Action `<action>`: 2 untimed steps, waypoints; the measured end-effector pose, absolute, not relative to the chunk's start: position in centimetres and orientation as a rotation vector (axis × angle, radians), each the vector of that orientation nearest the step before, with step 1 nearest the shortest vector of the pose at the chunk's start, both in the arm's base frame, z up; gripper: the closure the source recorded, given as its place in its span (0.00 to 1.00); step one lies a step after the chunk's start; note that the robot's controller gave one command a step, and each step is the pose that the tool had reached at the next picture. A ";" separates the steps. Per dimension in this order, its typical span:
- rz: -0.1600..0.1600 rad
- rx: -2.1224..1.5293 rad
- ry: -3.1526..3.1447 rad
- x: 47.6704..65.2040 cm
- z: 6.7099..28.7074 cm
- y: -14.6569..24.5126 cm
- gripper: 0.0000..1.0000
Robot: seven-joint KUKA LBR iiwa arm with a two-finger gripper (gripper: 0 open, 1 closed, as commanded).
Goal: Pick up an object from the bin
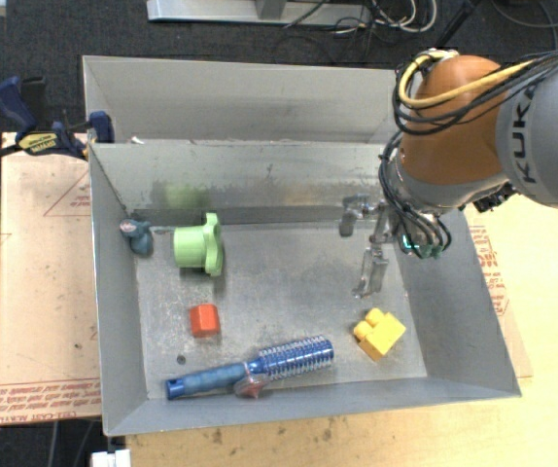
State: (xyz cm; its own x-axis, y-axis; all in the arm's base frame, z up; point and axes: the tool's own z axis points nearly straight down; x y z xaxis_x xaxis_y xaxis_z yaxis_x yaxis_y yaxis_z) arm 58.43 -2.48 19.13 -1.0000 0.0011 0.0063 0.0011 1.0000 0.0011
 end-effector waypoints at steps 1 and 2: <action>0.000 0.213 -3.126 52.1 10.6 -11.9 0.00; -0.004 0.415 -3.112 52.2 6.8 -9.5 0.00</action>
Offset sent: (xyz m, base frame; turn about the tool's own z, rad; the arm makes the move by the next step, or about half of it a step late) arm -0.0602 -0.0898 -0.0810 -0.1460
